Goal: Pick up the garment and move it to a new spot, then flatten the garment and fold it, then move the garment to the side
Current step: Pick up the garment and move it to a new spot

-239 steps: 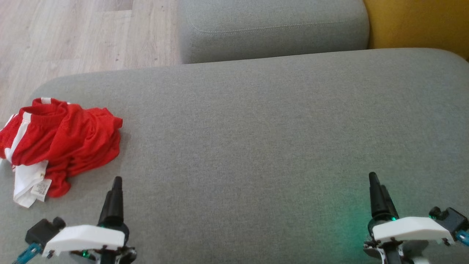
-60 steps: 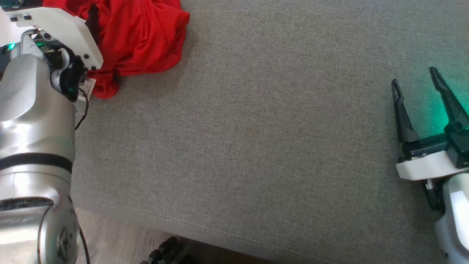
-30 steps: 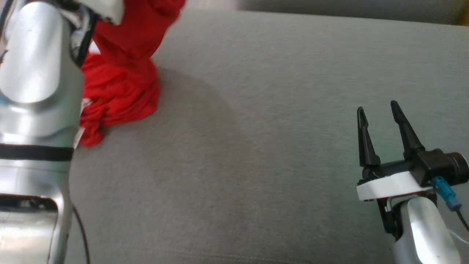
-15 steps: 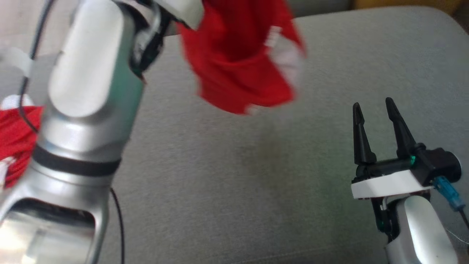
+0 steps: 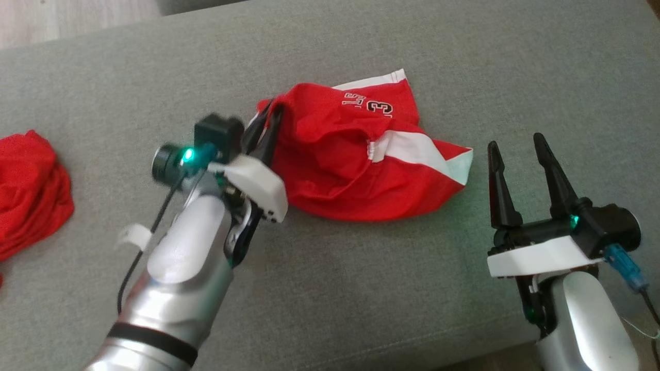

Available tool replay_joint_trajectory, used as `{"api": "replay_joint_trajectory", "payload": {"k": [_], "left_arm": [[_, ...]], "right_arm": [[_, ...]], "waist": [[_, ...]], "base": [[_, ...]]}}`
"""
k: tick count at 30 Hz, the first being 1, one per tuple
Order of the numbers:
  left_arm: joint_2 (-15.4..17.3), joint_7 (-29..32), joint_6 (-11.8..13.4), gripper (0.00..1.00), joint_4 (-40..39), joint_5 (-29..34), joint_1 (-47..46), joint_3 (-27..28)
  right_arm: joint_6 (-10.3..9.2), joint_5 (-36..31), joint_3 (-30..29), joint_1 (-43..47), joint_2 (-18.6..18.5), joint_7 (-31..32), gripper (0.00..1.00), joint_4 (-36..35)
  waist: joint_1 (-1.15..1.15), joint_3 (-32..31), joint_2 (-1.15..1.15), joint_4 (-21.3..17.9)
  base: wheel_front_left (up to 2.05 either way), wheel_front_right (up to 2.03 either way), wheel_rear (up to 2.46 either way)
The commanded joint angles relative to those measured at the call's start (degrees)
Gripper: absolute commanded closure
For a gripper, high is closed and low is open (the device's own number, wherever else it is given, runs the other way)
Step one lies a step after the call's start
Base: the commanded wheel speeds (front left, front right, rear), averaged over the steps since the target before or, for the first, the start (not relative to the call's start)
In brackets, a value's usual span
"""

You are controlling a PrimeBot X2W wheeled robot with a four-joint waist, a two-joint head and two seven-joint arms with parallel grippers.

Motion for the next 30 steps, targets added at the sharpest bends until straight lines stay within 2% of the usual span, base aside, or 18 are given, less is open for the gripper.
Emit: {"api": "replay_joint_trajectory", "payload": {"k": [1, 2, 3, 4, 5, 12, 17, 22, 27, 30], "left_arm": [[0.49, -1.17, 0.61, 1.00, -0.42, -0.22, -2.05, 1.32], [0.44, -1.53, 0.95, 1.00, 0.57, -0.83, -1.47, 1.74], [0.40, -1.75, 1.37, 0.93, 1.28, -1.26, -0.88, 2.11], [0.37, -1.87, 1.95, 0.16, 1.84, -1.86, -0.20, 2.66], [0.34, -1.92, 2.64, 0.00, 1.52, -2.57, 0.51, 3.54], [0.30, -1.97, 6.59, 0.00, -9.49, -1.67, 9.81, 7.32], [0.29, -1.97, 8.84, 0.00, -18.27, 2.87, 17.46, 10.62], [0.29, -1.98, 9.00, 0.00, -26.25, 5.51, 25.12, 13.56], [0.29, -1.98, 11.16, 0.00, -30.49, 7.36, 32.48, 17.04], [0.28, -1.98, 11.57, 0.00, -33.76, 8.90, 36.52, 18.60]], "right_arm": [[0.44, -0.34, 1.11, -2.07, 0.07, -0.37, 0.00, -1.81], [0.44, -0.49, 1.03, -1.85, 0.07, -0.37, 0.00, -1.66], [0.44, -0.65, 0.85, -1.53, 0.07, -0.37, 0.00, -1.51], [0.44, -0.77, 0.70, -1.12, 0.07, -0.37, 0.00, -1.34], [0.44, -0.91, 0.60, -0.70, 0.07, -0.37, 0.00, -1.19], [0.44, -1.36, 0.57, 3.00, 0.07, -0.37, 0.00, -0.16], [0.44, -1.27, 0.84, 5.35, 0.07, -0.37, 0.00, -0.06], [0.44, -1.26, 0.06, 6.97, 0.07, -0.37, 0.00, -0.21], [0.44, -1.12, -0.56, 8.58, 0.07, -0.37, 0.00, -0.18], [0.44, -0.84, -0.90, 9.76, 0.07, -0.37, 0.00, -0.22]], "waist": [[0.00, -0.27, 0.00, 0.45], [0.00, -0.59, 0.00, 0.76], [0.00, -1.13, 0.00, 1.20], [0.00, -1.74, 0.00, 1.63], [0.00, -2.47, 0.00, 2.17], [0.00, -9.21, 0.00, 5.57], [0.00, -12.22, 0.00, 7.65], [0.00, -13.74, 0.00, 9.78], [0.00, -14.97, 0.00, 11.32], [0.00, -15.59, 0.00, 12.12]], "base": [[0.00, 0.00, 0.00], [0.00, 0.00, 0.00], [0.00, 0.00, 0.00], [0.00, 0.00, 0.00], [0.00, 0.00, 0.00], [0.00, 0.00, 0.00], [0.00, 0.00, 0.00], [0.00, 0.00, 0.00], [0.00, 0.00, 0.00], [0.00, 0.00, 0.00]]}}
